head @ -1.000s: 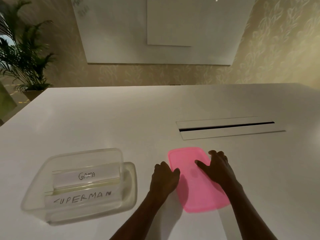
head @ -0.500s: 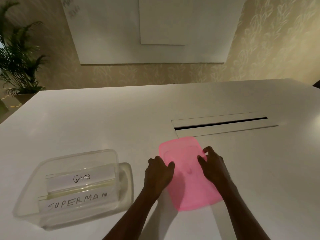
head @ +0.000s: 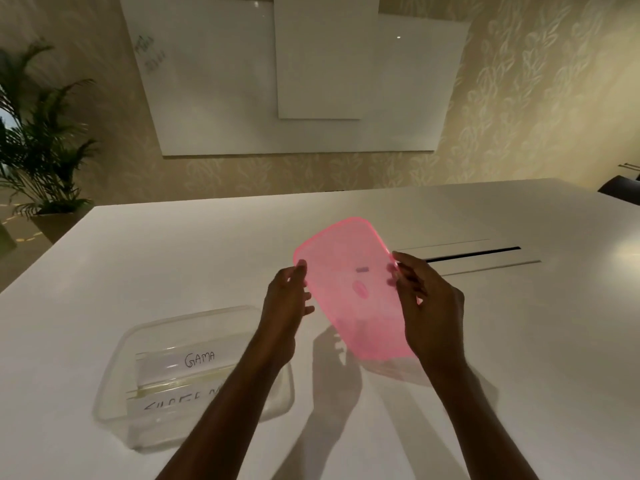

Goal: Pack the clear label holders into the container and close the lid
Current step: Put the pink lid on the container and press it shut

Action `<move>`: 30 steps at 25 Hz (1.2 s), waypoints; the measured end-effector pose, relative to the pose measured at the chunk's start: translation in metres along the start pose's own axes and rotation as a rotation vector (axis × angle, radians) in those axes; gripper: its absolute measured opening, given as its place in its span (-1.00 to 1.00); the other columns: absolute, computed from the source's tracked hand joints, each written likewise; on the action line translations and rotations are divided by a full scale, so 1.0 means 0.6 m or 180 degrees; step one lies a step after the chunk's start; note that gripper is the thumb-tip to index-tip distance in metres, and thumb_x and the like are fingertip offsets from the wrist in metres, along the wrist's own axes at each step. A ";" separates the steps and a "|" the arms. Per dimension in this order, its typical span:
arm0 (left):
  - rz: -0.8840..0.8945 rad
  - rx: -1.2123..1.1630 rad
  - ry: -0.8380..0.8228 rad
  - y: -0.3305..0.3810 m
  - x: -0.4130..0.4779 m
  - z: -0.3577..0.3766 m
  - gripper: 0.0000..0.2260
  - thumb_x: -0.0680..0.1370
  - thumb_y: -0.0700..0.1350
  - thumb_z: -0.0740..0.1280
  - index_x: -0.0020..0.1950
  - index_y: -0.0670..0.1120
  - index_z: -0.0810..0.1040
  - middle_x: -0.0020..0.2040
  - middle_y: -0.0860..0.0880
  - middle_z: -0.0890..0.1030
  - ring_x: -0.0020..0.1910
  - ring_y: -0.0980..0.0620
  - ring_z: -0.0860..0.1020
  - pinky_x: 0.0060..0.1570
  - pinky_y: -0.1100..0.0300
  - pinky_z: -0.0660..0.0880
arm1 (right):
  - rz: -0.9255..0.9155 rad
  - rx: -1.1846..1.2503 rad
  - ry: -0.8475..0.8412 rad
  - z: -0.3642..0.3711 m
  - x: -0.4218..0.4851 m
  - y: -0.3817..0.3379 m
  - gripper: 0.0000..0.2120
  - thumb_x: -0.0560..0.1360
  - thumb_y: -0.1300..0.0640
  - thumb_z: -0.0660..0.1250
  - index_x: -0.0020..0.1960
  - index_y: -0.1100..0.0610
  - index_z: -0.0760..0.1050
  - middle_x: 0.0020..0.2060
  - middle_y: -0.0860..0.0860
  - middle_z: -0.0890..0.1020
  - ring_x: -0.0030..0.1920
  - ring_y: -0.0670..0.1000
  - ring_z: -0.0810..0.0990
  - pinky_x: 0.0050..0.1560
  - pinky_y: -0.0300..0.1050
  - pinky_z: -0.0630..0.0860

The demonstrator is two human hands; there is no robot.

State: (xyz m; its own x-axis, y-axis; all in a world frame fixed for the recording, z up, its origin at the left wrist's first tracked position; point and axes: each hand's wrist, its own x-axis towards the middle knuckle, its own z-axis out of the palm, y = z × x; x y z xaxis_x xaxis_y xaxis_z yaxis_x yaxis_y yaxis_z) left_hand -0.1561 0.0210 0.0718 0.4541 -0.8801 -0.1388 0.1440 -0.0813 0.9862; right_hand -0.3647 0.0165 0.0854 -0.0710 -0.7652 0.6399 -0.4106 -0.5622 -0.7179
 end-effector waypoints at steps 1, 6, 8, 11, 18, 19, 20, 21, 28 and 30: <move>-0.0037 -0.0156 0.0020 0.019 0.003 -0.019 -0.57 0.66 0.16 0.27 0.32 -0.16 0.55 -0.08 -0.07 0.57 -0.18 -0.04 0.59 -0.07 -0.03 0.62 | -0.0116 -0.0021 0.0062 0.003 -0.007 -0.020 -0.73 0.63 0.18 0.34 0.29 0.02 0.64 0.05 -0.11 0.77 0.03 -0.19 0.74 0.10 -0.09 0.68; -0.0495 -0.1078 -0.0744 0.099 -0.003 -0.138 -0.42 0.67 0.24 0.19 0.28 -0.30 0.47 0.08 -0.34 0.59 -0.08 -0.28 0.73 -0.09 -0.11 0.69 | -0.1171 -0.0475 -0.0040 0.038 -0.055 -0.114 -0.69 0.56 0.26 0.46 0.29 0.07 0.67 0.10 -0.07 0.75 0.05 -0.02 0.73 0.07 -0.02 0.66; -0.0683 -0.1453 -0.1039 0.121 -0.007 -0.196 -0.42 0.68 0.20 0.20 0.30 -0.35 0.43 0.17 -0.43 0.58 0.06 -0.38 0.70 0.03 -0.20 0.67 | -0.1447 -0.0567 -0.0126 0.068 -0.077 -0.142 -0.66 0.51 0.32 0.51 0.26 0.12 0.68 0.05 -0.01 0.76 0.00 0.06 0.71 0.01 0.06 0.66; -0.0650 -0.1486 -0.1043 0.133 -0.010 -0.276 -0.67 0.68 -0.03 0.27 0.21 -0.31 0.49 0.08 -0.34 0.62 -0.02 -0.26 0.71 -0.07 -0.06 0.70 | -0.1804 -0.0582 -0.0326 0.116 -0.119 -0.176 -0.66 0.47 0.33 0.55 0.22 0.13 0.70 0.07 -0.02 0.76 0.01 0.08 0.71 0.01 0.07 0.64; -0.0632 -0.1339 -0.0512 0.085 -0.015 -0.413 -0.64 0.59 -0.26 0.24 0.38 -0.34 0.47 0.09 -0.33 0.71 -0.08 -0.31 0.73 -0.24 -0.02 0.67 | -0.1191 -0.0185 -0.1189 0.198 -0.164 -0.213 -0.61 0.61 -0.25 0.26 0.23 -0.03 0.65 0.16 -0.18 0.68 0.21 -0.15 0.59 0.27 -0.12 0.50; -0.0596 -0.1429 -0.0469 0.078 -0.015 -0.427 -0.63 0.59 -0.26 0.24 0.38 -0.35 0.46 0.10 -0.35 0.71 -0.08 -0.33 0.73 -0.24 -0.04 0.67 | -0.0819 -0.0102 -0.1064 0.207 -0.154 -0.212 -0.62 0.63 -0.24 0.24 0.26 -0.03 0.62 0.19 -0.18 0.65 0.25 -0.15 0.57 0.31 -0.11 0.49; -0.0577 -0.1474 -0.0442 0.074 -0.016 -0.439 -0.62 0.59 -0.26 0.24 0.38 -0.36 0.45 0.10 -0.35 0.70 -0.09 -0.34 0.73 -0.23 -0.05 0.67 | -0.0414 -0.0101 -0.0905 0.216 -0.139 -0.206 -0.65 0.65 -0.18 0.25 0.30 -0.02 0.59 0.23 -0.14 0.63 0.26 -0.10 0.57 0.34 -0.07 0.49; -0.0572 -0.1487 -0.0449 0.069 -0.016 -0.450 -0.61 0.58 -0.25 0.25 0.39 -0.36 0.45 0.12 -0.35 0.70 -0.08 -0.34 0.72 -0.22 -0.05 0.67 | 0.0080 -0.0141 -0.0894 0.222 -0.121 -0.199 -0.65 0.65 -0.12 0.29 0.36 0.00 0.54 0.26 -0.10 0.61 0.25 -0.04 0.59 0.34 -0.01 0.50; -0.0574 -0.1326 -0.0451 0.041 -0.013 -0.480 -0.72 0.53 -0.22 0.41 0.20 -0.30 0.61 0.11 -0.31 0.71 -0.05 -0.36 0.71 -0.09 -0.10 0.63 | 0.2027 0.1387 -0.1548 0.271 -0.099 -0.154 -0.71 0.57 0.06 0.43 0.29 -0.04 0.62 0.14 -0.02 0.72 0.12 0.05 0.68 0.07 -0.07 0.57; -0.0250 -0.1048 -0.0093 0.026 -0.010 -0.480 -0.88 0.52 -0.24 0.44 0.02 -0.25 0.72 0.02 -0.28 0.72 -0.07 -0.32 0.72 -0.09 -0.07 0.64 | 0.2039 0.1365 -0.1309 0.284 -0.112 -0.151 -0.74 0.54 0.06 0.46 0.23 -0.06 0.67 0.13 -0.06 0.72 0.04 -0.05 0.67 -0.02 -0.15 0.57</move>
State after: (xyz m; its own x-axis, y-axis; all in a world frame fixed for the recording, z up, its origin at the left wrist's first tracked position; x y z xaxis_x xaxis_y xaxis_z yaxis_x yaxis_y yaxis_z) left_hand 0.0969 0.1597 0.0623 0.4055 -0.8906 -0.2059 0.4561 0.0019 0.8900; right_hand -0.1680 0.0656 0.0605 0.1966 -0.9804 -0.0126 -0.0207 0.0087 -0.9997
